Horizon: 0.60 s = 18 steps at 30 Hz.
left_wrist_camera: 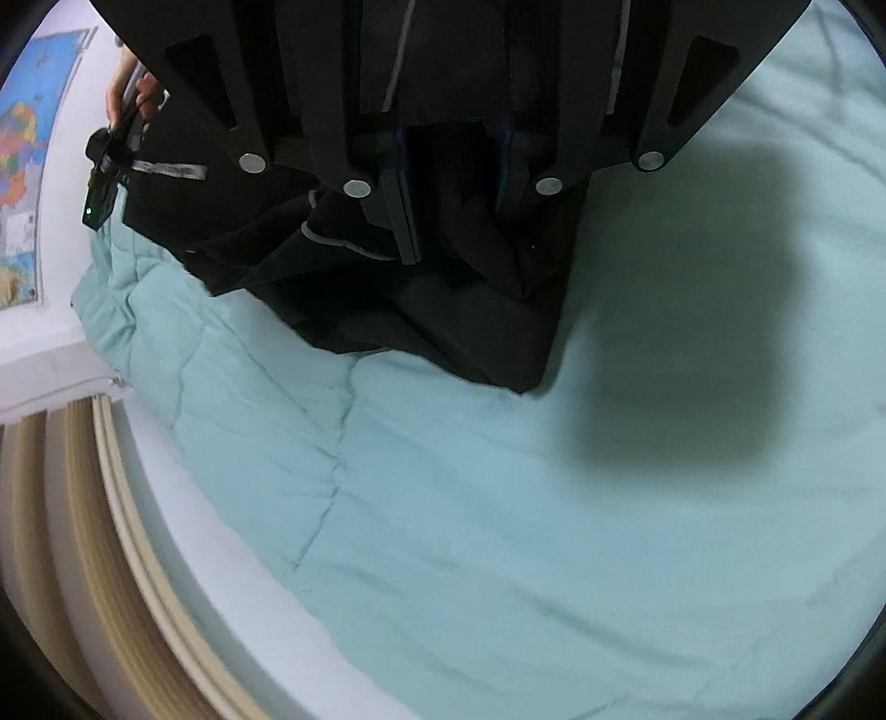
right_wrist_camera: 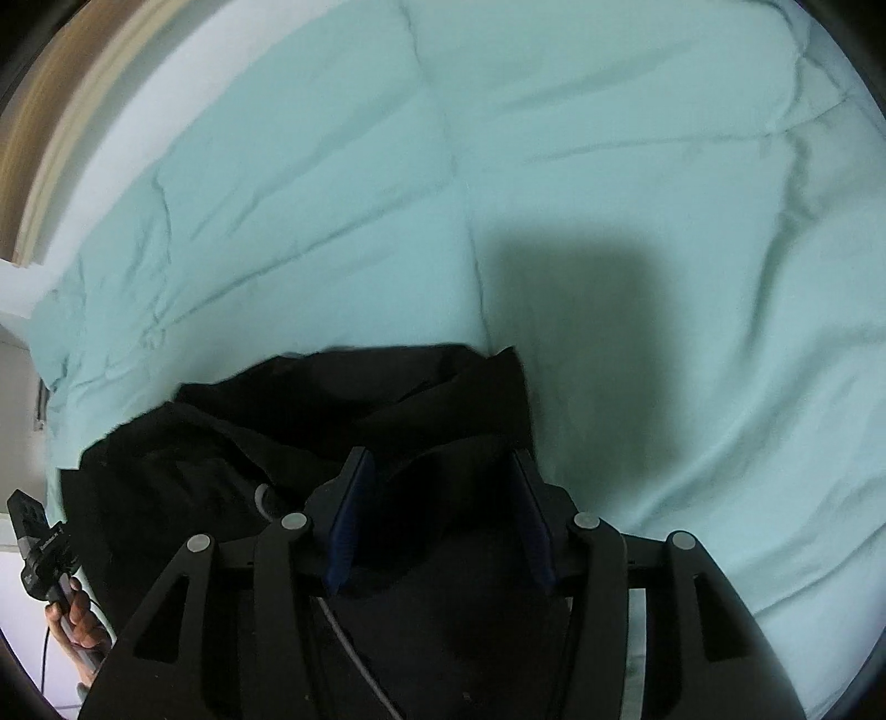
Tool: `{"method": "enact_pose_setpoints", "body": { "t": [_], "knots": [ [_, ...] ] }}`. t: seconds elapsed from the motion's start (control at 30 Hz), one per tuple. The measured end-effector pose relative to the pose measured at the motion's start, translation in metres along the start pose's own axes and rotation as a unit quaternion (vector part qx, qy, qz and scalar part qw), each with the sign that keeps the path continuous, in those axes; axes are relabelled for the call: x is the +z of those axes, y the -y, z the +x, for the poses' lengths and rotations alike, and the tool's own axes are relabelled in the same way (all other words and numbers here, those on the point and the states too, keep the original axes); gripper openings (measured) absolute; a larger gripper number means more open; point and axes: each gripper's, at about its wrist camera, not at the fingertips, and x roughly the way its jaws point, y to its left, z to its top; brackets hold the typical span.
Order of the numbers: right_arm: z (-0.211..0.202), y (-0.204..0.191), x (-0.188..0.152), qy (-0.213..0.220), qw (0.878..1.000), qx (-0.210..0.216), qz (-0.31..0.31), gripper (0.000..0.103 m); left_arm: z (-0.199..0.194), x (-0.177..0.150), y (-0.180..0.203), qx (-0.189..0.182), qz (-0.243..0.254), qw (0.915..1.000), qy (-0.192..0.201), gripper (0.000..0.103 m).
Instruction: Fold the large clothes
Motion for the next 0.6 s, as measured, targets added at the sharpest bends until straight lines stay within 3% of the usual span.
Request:
{"method": "enact_pose_setpoints", "body": {
  "t": [0.07,0.17,0.2,0.23,0.3,0.4,0.47,0.6],
  "knots": [
    [-0.019,0.001,-0.003,0.018,1.000,0.008,-0.007,0.054,-0.025,-0.003,0.008,-0.003,0.013,0.9999,0.009,0.029],
    [-0.053,-0.001,-0.012,0.056,0.998,0.010,-0.024,0.075,-0.061,-0.007,0.015,-0.031,0.025,0.9990,0.020,0.038],
    [-0.061,-0.001,-0.016,0.067,0.997,0.010,-0.028,0.080,-0.073,-0.009,0.014,-0.035,0.027,0.9987,0.025,0.045],
    [-0.070,-0.001,-0.020,0.078,0.996,0.014,-0.033,0.080,-0.086,-0.012,0.015,-0.032,0.030,0.9982,0.041,0.059],
    [-0.082,-0.001,-0.026,0.090,0.995,0.021,-0.039,0.080,-0.112,-0.018,0.016,-0.026,0.045,0.9956,0.078,0.070],
    [-0.086,0.000,-0.030,0.094,0.994,0.024,-0.045,0.080,-0.138,-0.026,0.012,-0.030,0.052,0.9917,0.114,0.080],
    [-0.078,-0.001,-0.029,0.087,0.995,0.017,-0.056,0.080,-0.134,-0.026,0.012,-0.012,0.060,0.9917,0.113,0.080],
    [-0.052,-0.012,-0.030,0.071,0.993,0.002,-0.092,0.080,-0.085,-0.021,0.004,0.010,0.085,0.9946,0.058,0.080]
  ]
}}
